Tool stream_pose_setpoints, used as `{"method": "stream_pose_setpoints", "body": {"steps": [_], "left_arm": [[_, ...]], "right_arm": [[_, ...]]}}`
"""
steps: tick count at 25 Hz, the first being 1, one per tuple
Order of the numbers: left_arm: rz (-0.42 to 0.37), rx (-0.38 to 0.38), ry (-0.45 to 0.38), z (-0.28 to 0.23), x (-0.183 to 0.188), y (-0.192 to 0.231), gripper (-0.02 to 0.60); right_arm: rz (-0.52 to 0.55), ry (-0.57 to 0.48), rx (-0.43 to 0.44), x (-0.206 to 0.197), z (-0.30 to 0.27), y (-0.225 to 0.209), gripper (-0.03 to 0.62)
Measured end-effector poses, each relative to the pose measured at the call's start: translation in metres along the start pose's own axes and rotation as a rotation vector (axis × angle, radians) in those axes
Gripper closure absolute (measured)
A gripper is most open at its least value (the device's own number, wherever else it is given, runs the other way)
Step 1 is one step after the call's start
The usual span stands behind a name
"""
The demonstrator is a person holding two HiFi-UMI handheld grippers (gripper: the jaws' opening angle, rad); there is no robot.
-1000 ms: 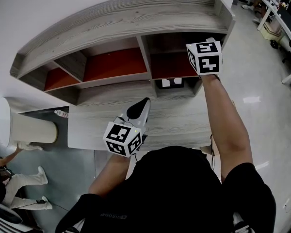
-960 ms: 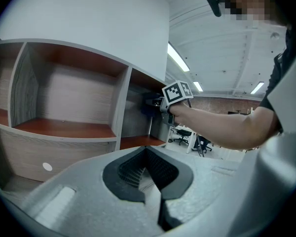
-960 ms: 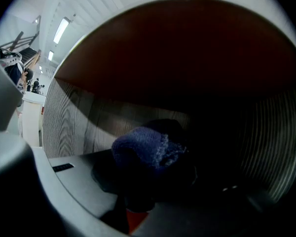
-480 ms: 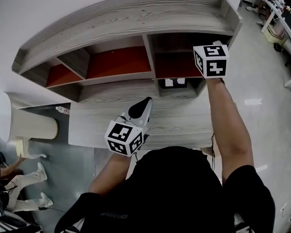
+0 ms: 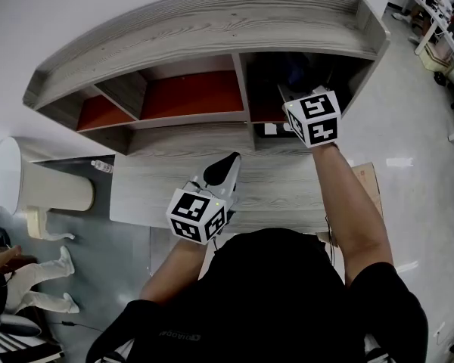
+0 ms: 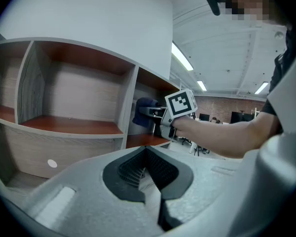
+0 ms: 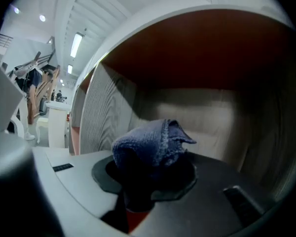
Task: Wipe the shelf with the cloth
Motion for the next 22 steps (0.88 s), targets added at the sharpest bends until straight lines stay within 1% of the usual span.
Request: {"method": "stream_pose_setpoints", "body": {"steps": [4,7,11,15,22], "left_arm": [[0.009,0.018,-0.005,0.004,-0.001,0.003,0.572],[0.019,0.042,-0.005,0.01,-0.003,0.008,0.572],[0.034,0.07,-0.006,0.016,-0.007,0.013,0.572],[0.044,0.091,-0.011,0.02,-0.009,0.016,0.572],[0.048,0.102,-0.006,0.022,-0.011,0.018,0.572]], "right_arm": [[0.09,0.037,0.072,-0.012,-0.022,0.03,0.49],[0.126,0.053,0.098,-0.014,-0.034,0.043,0.49],[0.13,0.074,0.104,-0.018,-0.047,0.047,0.49],[0.106,0.077,0.093,-0.019,-0.056,0.046,0.49],[0.081,0.106,0.066,-0.027,-0.061,0.041,0.49]]}}
Point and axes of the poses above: the fingertips, and each gripper's own axes: z backward along the fingers, y to its left, x out of its top, the point moved 8 cm from there along z, backward along the fingers, and after that the axes turned 5 degrees about z, right-handed, at the moved point
